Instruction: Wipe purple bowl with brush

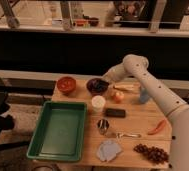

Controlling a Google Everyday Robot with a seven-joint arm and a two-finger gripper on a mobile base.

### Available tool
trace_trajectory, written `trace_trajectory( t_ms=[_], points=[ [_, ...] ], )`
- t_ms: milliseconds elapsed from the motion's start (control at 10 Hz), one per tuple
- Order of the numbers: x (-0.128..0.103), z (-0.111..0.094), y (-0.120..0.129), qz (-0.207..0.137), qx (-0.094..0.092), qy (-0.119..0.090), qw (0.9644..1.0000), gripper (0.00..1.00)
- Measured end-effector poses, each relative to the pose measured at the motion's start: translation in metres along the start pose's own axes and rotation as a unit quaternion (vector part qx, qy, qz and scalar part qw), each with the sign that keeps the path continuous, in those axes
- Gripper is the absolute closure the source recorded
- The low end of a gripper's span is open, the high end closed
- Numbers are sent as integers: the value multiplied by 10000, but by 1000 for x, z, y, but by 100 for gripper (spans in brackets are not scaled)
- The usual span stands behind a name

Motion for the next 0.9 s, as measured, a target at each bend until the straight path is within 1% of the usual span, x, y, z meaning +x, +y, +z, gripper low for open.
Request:
trace_trajectory(
  t_ms=[400,500,600,700,900],
  points=[
    [0,0,1,0,-21,-5,10000,100],
    [1,3,3,6,-54,10,10000,100],
    [2,11,9,13,-156,28,9999,100],
    [4,17,12,7,-189,56,9998,100],
    [3,19,10,28,-199,57,9998,100]
  ],
)
